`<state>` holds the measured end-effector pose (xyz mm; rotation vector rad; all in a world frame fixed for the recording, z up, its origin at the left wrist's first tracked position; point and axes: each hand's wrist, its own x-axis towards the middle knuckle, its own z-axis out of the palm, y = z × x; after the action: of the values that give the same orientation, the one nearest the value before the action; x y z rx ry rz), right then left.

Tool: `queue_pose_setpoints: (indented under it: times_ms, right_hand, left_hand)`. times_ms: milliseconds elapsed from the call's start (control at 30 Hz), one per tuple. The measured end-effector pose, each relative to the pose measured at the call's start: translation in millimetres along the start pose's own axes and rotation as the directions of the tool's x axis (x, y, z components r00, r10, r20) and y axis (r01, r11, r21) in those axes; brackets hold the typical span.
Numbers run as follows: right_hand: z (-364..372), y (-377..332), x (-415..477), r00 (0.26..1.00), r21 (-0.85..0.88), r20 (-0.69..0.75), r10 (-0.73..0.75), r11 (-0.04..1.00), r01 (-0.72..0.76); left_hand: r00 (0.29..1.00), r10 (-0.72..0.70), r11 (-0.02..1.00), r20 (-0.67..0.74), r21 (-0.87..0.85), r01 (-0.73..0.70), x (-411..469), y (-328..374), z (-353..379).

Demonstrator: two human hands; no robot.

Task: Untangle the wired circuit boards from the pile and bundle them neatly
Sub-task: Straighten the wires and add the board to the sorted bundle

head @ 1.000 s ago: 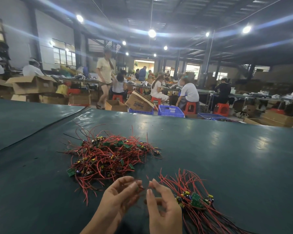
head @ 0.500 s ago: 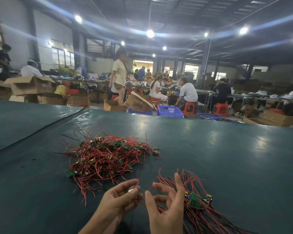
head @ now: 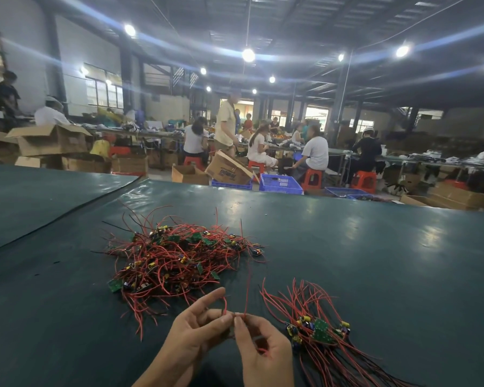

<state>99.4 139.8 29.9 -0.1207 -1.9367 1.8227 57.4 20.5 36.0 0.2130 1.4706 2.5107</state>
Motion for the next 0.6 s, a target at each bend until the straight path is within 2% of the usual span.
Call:
queue_pose_setpoints:
  times_ms: [167, 267, 367, 467, 600]
  right_hand:
    - [-3.1, -3.4, 1.7, 0.994, 0.058, -0.018, 0.107, 0.993, -0.106]
    - [-4.2, -5.5, 3.6, 0.977, 0.122, -0.070, 0.202, 0.974, -0.193]
    - [-5.3, -8.0, 5.2, 0.963, 0.129, -0.088, 0.254, 0.962, -0.242]
    - [-4.2, -7.3, 5.5, 0.956, 0.062, -0.076, 0.283, 0.958, -0.278]
    - [-0.2, -8.1, 3.3, 0.958, -0.073, 0.039, 0.283, 0.957, -0.280]
  left_hand:
    - [0.995, 0.012, 1.000, -0.103, 0.017, -0.010, -0.7, 0.3, 3.0]
    - [0.979, 0.033, 0.997, -0.203, -0.058, -0.046, 1.5, 0.9, 2.2]
    - [0.970, 0.032, 0.988, -0.240, -0.140, -0.067, 2.1, 0.6, 1.1]
    - [0.980, 0.040, 0.989, -0.197, -0.131, -0.066, 2.1, -1.5, 1.4]
    - [0.983, 0.035, 0.997, -0.182, -0.064, -0.048, 1.3, -1.3, 1.6]
